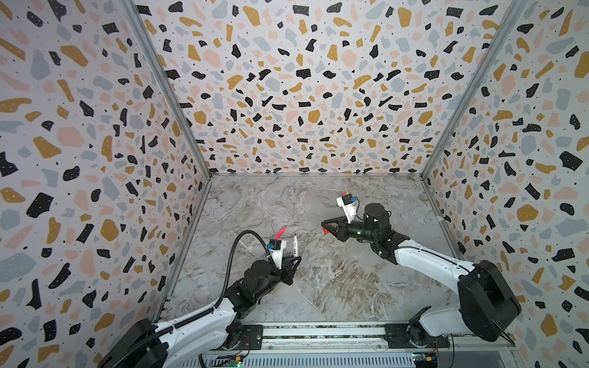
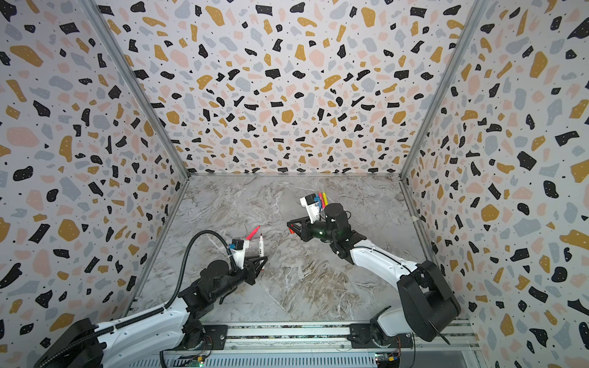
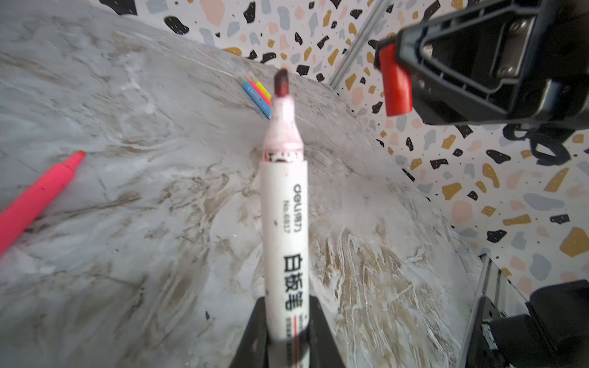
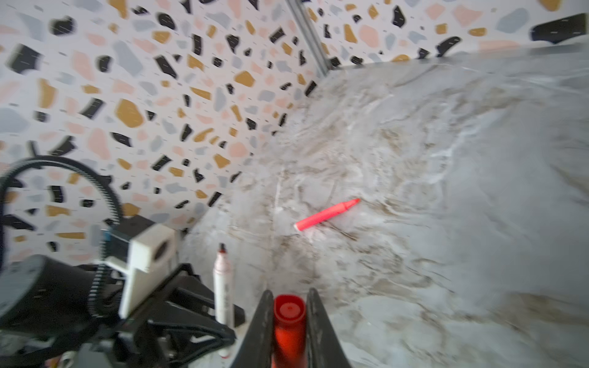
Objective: Insert the pens into the pen caps
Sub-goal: 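Lift the red cap and swing it above the white marker with the right gripper, then lower the red cap onto the white marker tip with the right gripper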
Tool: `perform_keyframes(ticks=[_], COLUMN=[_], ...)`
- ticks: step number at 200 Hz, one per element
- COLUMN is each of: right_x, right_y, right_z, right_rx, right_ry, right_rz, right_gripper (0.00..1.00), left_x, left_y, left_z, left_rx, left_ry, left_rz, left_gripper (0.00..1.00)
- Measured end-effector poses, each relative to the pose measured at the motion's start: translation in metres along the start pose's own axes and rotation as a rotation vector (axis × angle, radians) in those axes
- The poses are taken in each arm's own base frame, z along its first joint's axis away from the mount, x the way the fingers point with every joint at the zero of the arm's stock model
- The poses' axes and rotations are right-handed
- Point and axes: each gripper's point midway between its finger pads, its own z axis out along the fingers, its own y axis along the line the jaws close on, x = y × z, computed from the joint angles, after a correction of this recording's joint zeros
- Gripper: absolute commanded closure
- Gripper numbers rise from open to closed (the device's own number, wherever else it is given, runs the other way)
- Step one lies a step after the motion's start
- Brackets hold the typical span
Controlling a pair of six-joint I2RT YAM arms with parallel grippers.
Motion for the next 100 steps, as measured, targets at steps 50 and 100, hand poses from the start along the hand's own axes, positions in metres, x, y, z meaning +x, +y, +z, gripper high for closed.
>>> perform_keyframes(ticks=[50, 100], right_x=[0.0, -0.006], right_y=[0.022, 0.039], right_z=[0.006, 0.004], right_rx=[-0.22, -0.313], right_ry=[-0.064, -0.107], right_rz=[0.101, 0.106], right_gripper=[0.94, 0.94], left_x=[0.02, 0.017], left_y=[-0.038, -0.048], left_z=[0.009, 0.011], left_rx=[0.118, 0.147], left_ry=[0.038, 0.015], left_rz=[0.001, -0.005], left_gripper=[1.0, 1.0])
